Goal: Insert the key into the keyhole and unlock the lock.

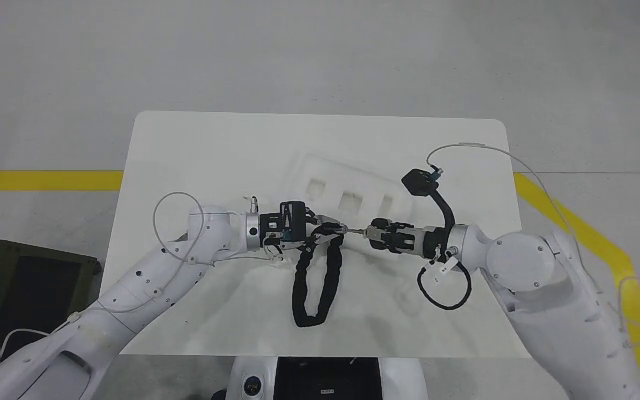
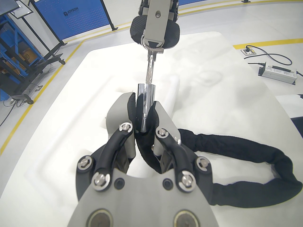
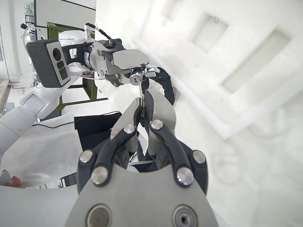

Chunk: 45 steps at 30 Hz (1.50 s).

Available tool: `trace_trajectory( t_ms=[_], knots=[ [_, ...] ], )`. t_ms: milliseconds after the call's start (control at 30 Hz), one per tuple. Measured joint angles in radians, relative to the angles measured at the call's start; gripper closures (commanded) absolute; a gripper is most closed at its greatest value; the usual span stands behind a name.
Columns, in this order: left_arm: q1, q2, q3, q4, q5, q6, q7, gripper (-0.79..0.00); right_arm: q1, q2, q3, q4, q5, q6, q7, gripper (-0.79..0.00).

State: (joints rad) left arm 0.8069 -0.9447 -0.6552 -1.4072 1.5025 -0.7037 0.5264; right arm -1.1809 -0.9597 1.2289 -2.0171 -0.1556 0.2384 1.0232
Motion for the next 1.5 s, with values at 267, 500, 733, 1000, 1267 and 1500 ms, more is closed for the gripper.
trace_trajectory(
  t_ms=[267, 500, 733, 1000, 1267, 1500],
  knots=[
    [0.0, 0.0, 0.0, 0.0, 0.0, 0.0, 0.0, 0.0, 0.004, 0.0, -0.006, -0.004, 0.001, 0.003, -0.007, 0.0],
    [0.0, 0.0, 0.0, 0.0, 0.0, 0.0, 0.0, 0.0, 0.011, 0.0, -0.012, -0.004, -0.002, 0.005, -0.005, 0.0],
    [0.0, 0.0, 0.0, 0.0, 0.0, 0.0, 0.0, 0.0, 0.016, 0.0, -0.017, -0.01, -0.009, 0.013, -0.002, 0.0],
    [0.0, 0.0, 0.0, 0.0, 0.0, 0.0, 0.0, 0.0, 0.017, 0.001, -0.018, -0.017, -0.02, 0.018, -0.003, 0.0],
    [0.0, 0.0, 0.0, 0.0, 0.0, 0.0, 0.0, 0.0, 0.016, 0.002, -0.018, -0.022, -0.021, 0.019, -0.003, 0.0],
    [0.0, 0.0, 0.0, 0.0, 0.0, 0.0, 0.0, 0.0, 0.022, 0.002, -0.022, -0.017, -0.02, 0.015, -0.005, 0.0]
  ],
)
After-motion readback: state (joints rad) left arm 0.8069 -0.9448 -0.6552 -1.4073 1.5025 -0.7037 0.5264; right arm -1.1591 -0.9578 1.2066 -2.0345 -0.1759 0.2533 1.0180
